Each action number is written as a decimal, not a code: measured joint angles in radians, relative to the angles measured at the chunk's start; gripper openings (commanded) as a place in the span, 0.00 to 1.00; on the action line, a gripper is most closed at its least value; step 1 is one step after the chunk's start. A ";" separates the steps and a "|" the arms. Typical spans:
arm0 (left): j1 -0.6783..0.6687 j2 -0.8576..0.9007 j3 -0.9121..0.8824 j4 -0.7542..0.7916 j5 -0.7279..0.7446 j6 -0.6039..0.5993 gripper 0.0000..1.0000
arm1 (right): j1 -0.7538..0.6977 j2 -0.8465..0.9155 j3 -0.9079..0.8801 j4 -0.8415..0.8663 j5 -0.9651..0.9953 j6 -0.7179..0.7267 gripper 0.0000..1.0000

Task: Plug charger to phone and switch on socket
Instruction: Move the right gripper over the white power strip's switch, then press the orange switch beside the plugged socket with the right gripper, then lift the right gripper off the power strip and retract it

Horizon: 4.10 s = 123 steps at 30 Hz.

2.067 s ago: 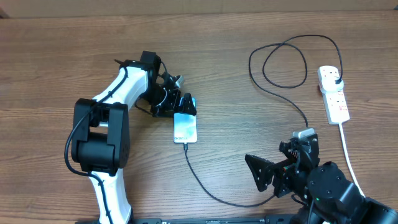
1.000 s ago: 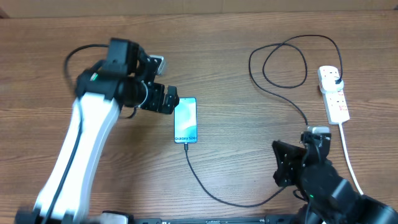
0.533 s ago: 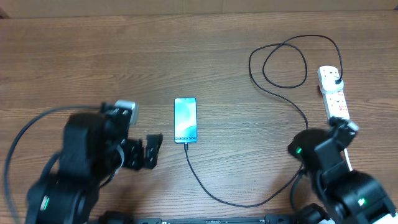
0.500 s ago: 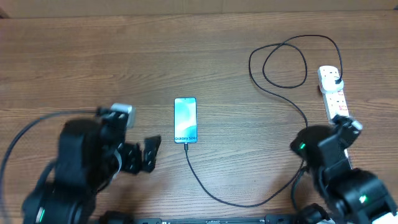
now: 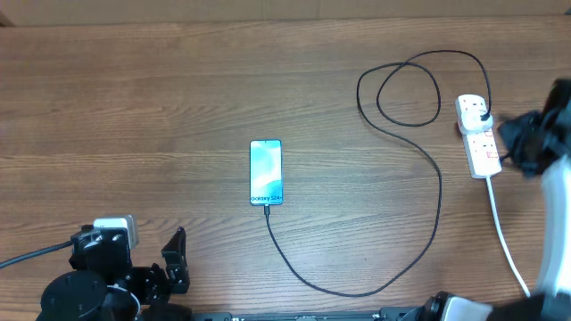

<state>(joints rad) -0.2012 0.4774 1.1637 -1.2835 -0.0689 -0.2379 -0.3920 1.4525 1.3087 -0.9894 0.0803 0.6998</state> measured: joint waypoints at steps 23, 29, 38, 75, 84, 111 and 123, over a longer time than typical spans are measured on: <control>0.057 -0.002 0.000 -0.054 -0.028 0.000 1.00 | -0.058 0.539 0.280 0.003 -0.122 -0.186 0.04; 0.089 -0.063 0.000 -0.055 -0.030 0.000 1.00 | -0.058 0.550 0.281 0.028 -0.116 -0.188 0.04; 0.091 -0.215 0.000 -0.056 -0.033 0.000 1.00 | -0.058 0.557 0.281 0.048 -0.113 -0.188 0.04; 0.091 -0.263 0.000 -0.161 -0.033 0.000 1.00 | -0.042 0.670 0.294 0.090 -0.100 -0.205 0.04; 0.091 -0.263 0.000 -0.161 -0.033 0.000 1.00 | -0.016 0.672 0.299 0.072 -0.043 -0.237 0.05; 0.171 -0.467 0.003 -0.180 -0.033 0.000 1.00 | 0.032 0.428 0.601 -0.311 -0.053 -0.267 0.04; 0.180 -0.467 0.004 -0.181 -0.033 0.000 1.00 | 0.031 -0.261 0.631 0.135 -0.368 -0.198 0.04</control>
<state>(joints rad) -0.0208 0.0105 1.1675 -1.4643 -0.1020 -0.2375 -0.3607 1.1915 1.9396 -0.8547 -0.2878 0.5022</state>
